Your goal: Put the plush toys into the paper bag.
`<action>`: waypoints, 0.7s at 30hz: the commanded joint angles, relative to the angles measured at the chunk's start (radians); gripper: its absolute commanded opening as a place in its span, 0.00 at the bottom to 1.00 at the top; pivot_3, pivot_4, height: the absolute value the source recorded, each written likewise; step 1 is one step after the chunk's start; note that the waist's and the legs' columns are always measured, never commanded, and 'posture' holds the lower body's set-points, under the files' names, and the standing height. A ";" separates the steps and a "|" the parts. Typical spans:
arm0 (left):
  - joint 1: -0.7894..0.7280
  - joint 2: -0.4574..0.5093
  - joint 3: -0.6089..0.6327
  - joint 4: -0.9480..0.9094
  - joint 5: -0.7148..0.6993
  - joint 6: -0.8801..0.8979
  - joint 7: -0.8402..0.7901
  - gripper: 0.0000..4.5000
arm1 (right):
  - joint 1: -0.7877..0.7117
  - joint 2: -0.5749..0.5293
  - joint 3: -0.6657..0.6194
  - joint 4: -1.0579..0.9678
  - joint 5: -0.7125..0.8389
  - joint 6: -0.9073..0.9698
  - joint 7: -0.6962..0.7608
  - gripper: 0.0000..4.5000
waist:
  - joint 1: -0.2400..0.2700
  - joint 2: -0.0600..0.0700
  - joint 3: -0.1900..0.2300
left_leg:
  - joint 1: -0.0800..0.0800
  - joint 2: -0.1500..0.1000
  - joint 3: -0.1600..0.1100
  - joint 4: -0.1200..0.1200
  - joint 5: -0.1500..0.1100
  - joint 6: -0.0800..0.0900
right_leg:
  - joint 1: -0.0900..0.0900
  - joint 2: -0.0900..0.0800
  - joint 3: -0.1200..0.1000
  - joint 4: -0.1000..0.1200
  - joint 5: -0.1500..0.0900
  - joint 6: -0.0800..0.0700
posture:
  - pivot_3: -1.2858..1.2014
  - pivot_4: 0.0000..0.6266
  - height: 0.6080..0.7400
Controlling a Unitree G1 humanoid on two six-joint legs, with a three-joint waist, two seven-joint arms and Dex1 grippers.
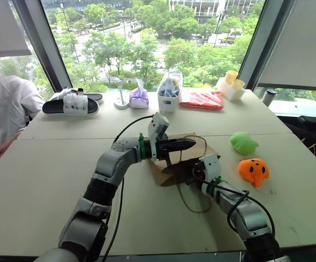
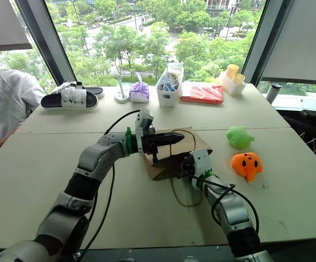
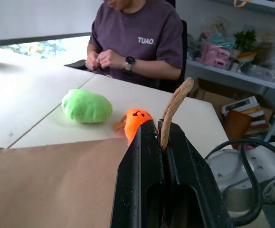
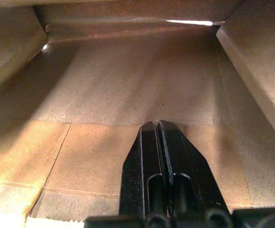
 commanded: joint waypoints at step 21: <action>-0.035 -0.025 0.109 -0.241 -0.322 0.242 0.030 0.01 | 0.020 0.092 0.026 -0.008 -0.086 0.047 0.006 0.00 | -0.005 0.000 0.000 | 0.002 0.000 0.000 0.000 0.000 -0.001 | 0.000 0.000 0.000 0.004 0.000 0.000 | 0.52 0.24 1.00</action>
